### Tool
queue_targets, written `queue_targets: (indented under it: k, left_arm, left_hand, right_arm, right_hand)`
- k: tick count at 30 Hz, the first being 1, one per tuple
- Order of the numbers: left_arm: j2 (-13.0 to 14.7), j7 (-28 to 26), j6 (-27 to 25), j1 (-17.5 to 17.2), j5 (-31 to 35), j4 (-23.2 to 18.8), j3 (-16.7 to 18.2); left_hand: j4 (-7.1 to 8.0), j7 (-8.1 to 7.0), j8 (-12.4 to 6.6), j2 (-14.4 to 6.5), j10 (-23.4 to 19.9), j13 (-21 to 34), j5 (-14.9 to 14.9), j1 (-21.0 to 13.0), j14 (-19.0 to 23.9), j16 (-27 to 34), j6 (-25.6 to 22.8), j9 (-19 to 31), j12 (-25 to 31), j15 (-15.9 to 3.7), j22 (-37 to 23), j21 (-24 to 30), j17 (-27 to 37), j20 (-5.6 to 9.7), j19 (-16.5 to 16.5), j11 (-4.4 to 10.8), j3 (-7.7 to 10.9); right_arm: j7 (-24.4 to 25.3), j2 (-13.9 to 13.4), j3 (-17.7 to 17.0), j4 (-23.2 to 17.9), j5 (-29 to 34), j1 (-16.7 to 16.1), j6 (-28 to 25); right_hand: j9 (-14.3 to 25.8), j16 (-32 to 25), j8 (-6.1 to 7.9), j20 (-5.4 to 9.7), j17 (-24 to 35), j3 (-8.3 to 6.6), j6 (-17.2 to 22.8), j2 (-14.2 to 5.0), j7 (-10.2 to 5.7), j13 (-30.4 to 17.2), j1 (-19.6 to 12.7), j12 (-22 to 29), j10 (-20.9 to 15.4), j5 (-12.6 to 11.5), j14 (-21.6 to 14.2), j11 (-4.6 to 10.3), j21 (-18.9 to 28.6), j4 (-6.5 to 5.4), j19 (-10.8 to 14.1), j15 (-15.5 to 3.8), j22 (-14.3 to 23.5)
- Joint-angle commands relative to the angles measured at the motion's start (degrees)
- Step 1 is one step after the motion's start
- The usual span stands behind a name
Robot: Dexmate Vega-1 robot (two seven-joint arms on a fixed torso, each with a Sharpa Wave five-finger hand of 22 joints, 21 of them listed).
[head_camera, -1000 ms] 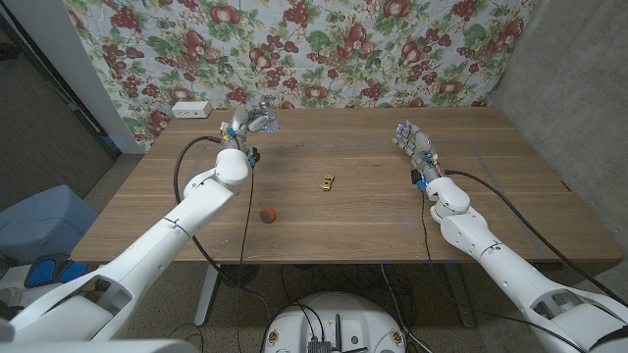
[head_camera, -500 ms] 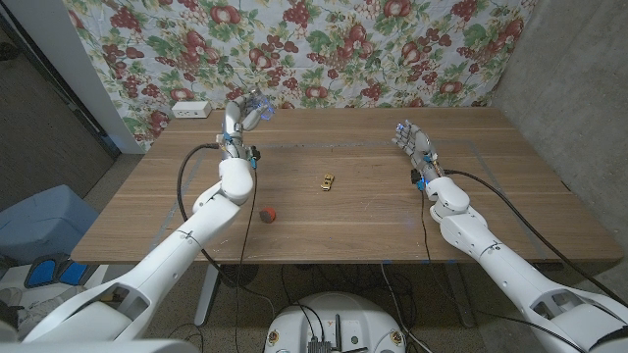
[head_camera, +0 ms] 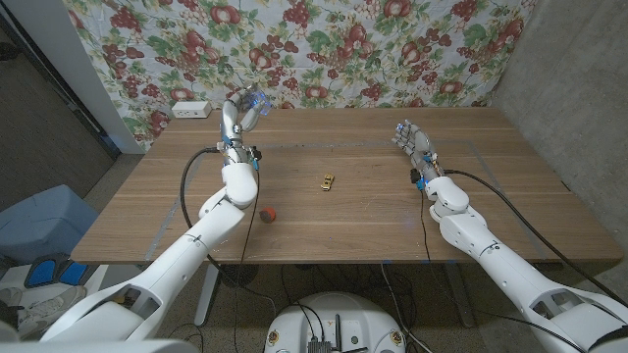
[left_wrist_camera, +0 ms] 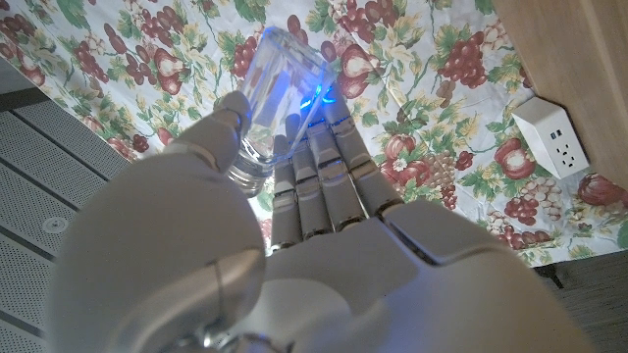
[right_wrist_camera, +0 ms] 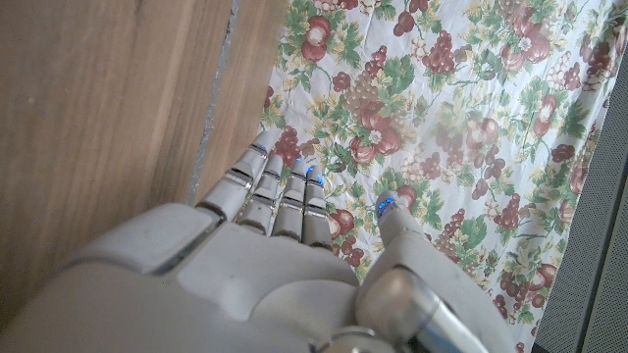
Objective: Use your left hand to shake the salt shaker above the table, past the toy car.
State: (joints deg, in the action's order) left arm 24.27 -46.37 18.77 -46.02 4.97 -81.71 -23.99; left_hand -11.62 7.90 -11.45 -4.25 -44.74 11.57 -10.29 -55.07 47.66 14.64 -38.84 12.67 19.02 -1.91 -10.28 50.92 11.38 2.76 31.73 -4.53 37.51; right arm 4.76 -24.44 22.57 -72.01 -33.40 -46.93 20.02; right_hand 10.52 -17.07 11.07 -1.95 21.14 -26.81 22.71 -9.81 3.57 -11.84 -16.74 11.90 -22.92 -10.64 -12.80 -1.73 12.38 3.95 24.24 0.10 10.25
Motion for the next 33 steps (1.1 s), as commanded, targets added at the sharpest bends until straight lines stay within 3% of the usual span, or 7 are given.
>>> queue_targets:
  k: [1,11,18,28,33]
  left_arm:
    - [-0.5,1.7,-3.0,-0.8,-0.4,-1.7,0.9]
    - [2.3,9.3,-18.4,-1.7,-5.8,-9.4,1.6]
    - [5.4,15.1,-33.4,-0.3,-9.5,-15.3,1.0]
    - [7.8,18.6,-42.1,1.9,-12.9,-17.5,-0.3]
    - [8.7,19.2,-43.2,2.3,-13.8,-18.0,-0.9]
  left_hand:
    - [1.33,-5.86,-0.08,-5.4,-15.9,0.2,-0.2,-4.9,3.6,0.0,-13.4,0.3,0.2,-11.46,-0.1,0.5,0.2,5.47,-0.1,14.11,1.01]
    - [1.35,-5.82,-0.05,-5.3,-16.1,0.2,-0.2,-4.8,3.5,-0.1,-13.5,0.3,0.1,-11.44,-0.1,0.7,0.2,5.39,-0.2,13.84,0.95]
    - [1.33,-5.55,-0.13,-5.3,-16.6,0.2,-0.2,-4.8,3.9,0.0,-13.8,0.3,0.2,-11.39,0.0,0.9,0.3,5.29,0.2,13.77,0.86]
    - [1.04,-5.26,-0.13,-5.0,-17.3,0.2,-0.3,-5.0,4.4,0.1,-14.1,0.3,0.3,-11.48,0.0,1.2,0.3,5.12,0.5,13.65,0.82]
    - [1.07,-5.19,-0.06,-5.0,-17.2,0.2,-0.3,-5.0,4.5,0.1,-14.1,0.3,0.2,-11.40,0.0,1.3,0.3,5.11,0.5,13.58,0.80]
  right_arm:
    - [-0.4,0.0,-0.1,0.3,-0.1,0.0,0.2]
    - [-1.0,0.2,0.1,1.1,-0.2,0.6,0.4]
    - [-1.1,0.4,0.1,1.5,-0.2,0.8,0.7]
    - [-0.7,0.3,0.0,1.0,-0.1,0.5,0.5]
    - [-0.5,0.2,-0.1,0.6,-0.2,0.2,0.5]
  right_hand:
    - [0.3,0.0,0.22,0.16,0.3,-0.29,0.4,-0.02,-0.08,-0.3,0.3,0.1,-0.2,-0.5,-0.6,-0.04,-0.3,0.15,0.3,0.06,0.1]
    - [0.3,0.0,0.21,0.15,0.3,-0.30,0.4,-0.02,-0.03,-0.3,0.3,0.1,-0.2,-0.5,-0.7,0.01,-0.2,0.17,0.3,0.07,0.1]
    - [0.3,0.1,0.20,0.15,0.3,-0.31,0.4,-0.02,0.04,-0.3,0.3,0.1,-0.2,-0.5,-0.5,0.12,-0.2,0.18,0.3,0.03,0.1]
    - [0.3,0.1,0.21,0.15,0.3,-0.31,0.4,-0.05,-0.04,-0.3,0.4,0.1,-0.3,-0.5,-0.6,-0.03,-0.2,0.16,0.3,-0.08,0.1]
    - [0.3,0.1,0.22,0.16,0.4,-0.31,0.4,-0.06,-0.03,-0.3,0.4,0.1,-0.3,-0.5,-0.6,0.09,-0.2,0.14,0.3,-0.06,0.1]
